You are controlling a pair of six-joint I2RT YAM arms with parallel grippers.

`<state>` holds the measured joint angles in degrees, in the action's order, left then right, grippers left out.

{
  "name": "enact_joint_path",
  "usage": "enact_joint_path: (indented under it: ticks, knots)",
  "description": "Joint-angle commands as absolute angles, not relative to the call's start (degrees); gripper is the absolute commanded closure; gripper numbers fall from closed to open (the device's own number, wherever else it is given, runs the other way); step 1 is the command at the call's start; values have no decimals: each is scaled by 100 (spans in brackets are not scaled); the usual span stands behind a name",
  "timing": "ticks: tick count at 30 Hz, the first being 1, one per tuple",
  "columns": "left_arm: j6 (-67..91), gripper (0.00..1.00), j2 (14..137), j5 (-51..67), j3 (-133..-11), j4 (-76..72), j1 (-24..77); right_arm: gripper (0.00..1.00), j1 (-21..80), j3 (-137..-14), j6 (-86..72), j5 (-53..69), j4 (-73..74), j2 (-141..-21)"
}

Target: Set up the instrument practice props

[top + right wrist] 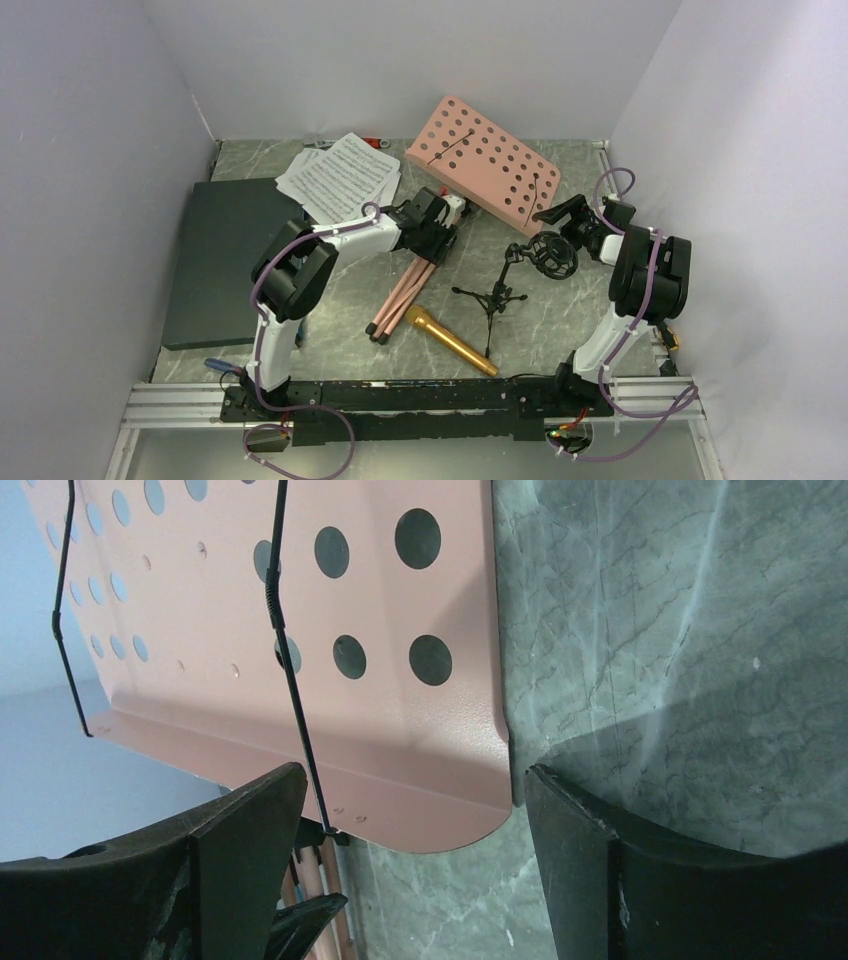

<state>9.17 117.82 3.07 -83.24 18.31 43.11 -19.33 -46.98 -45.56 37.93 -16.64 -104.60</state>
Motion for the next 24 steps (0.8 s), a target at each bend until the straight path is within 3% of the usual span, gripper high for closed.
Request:
enact_joint_path:
  ticks: [1,18,24]
  knots:
    - [728,97,11675,479,-8259,1703,4196,16,-1907,-4755,-4586,3658,-1760,-10735]
    - [1703,97,10763,2955,-7505,853,3617,17,-1903,-4456,-4918,3678,-2151,-10583]
    - [1902,97,10697,3293,-7367,696,3578,19,-1907,-4335,-5134,3835,-2468,-10617]
